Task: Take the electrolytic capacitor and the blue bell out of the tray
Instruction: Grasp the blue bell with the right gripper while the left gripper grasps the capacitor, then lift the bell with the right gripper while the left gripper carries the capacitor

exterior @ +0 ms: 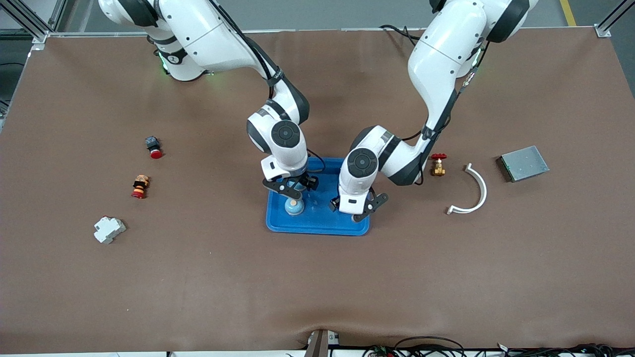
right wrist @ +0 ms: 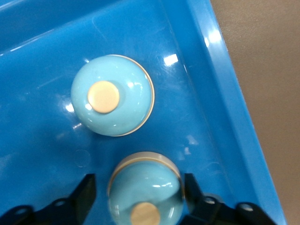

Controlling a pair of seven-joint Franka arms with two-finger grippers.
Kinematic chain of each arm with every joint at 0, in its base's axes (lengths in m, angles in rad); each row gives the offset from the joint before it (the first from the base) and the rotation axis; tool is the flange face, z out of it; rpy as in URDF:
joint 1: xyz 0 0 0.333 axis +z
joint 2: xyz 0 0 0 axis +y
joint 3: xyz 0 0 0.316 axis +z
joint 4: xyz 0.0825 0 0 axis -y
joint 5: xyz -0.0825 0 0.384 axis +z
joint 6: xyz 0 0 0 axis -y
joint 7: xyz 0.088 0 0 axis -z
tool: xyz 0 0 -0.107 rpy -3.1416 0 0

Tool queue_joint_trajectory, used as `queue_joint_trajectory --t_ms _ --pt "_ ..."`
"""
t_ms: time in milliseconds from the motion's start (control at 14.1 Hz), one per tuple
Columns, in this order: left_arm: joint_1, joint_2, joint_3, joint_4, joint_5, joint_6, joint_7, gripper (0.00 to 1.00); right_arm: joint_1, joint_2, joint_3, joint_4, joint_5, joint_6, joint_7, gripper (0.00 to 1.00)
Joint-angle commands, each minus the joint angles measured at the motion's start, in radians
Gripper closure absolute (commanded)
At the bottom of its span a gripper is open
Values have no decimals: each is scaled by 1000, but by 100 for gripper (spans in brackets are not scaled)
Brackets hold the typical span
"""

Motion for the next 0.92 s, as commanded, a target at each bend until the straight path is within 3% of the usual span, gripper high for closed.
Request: queue_joint_trajectory --t_ms 0,141,283,637,849 --pt "-5 11 2 19 19 4 -13 0 9 16 -6 29 -5 -12 17 100" --pt "-3 11 2 19 19 4 -9 29 9 10 -5 38 -5 -21 11 100" --pt "-3 11 2 19 21 4 -9 44 7 2 -3 44 -4 -36 9 100" --pt "-5 8 2 17 21 1 -13 99 -25 -45 0 101 -1 -214 -81 100" --pt "-3 0 2 19 21 -8 -12 100 -91 -117 1 87 16 -291 -237 100"
